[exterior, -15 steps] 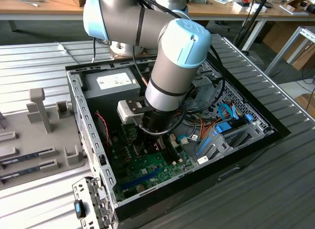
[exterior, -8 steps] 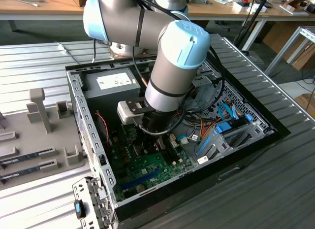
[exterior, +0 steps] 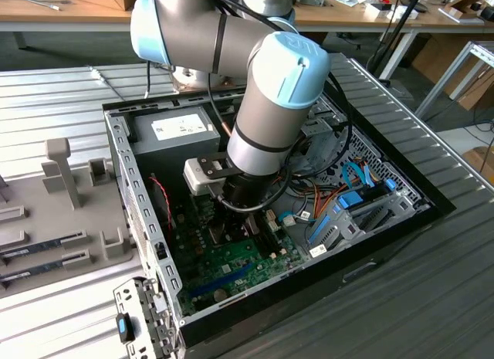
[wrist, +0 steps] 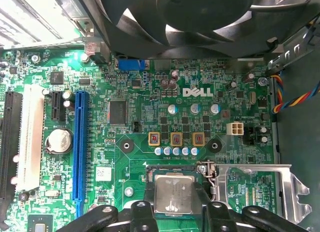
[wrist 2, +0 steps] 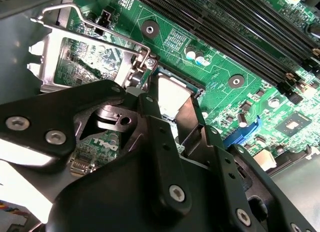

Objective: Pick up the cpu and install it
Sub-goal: 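Close the cpu cover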

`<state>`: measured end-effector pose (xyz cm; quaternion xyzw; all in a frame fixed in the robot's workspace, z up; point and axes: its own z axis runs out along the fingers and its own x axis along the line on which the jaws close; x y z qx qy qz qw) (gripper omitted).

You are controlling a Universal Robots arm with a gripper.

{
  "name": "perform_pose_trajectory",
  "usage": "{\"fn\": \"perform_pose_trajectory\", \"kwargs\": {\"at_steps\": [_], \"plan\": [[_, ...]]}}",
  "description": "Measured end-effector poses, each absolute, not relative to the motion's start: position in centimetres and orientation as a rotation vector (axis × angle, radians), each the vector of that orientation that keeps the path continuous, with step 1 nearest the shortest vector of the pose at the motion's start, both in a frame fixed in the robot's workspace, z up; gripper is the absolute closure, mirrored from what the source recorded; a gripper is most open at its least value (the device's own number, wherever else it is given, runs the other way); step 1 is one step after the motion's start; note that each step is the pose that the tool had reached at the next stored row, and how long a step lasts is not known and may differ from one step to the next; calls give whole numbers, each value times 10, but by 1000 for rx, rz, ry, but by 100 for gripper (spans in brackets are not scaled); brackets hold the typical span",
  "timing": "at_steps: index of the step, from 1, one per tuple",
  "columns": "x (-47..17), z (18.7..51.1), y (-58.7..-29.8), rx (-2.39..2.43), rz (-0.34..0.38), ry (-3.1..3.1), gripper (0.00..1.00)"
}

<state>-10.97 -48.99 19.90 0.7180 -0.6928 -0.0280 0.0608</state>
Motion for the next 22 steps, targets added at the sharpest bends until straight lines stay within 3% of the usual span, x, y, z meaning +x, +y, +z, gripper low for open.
{"fn": "perform_pose_trajectory", "kwargs": {"at_steps": [22], "plan": [[-110, 207, -494, 2178, -84, -2091, 61]]}}
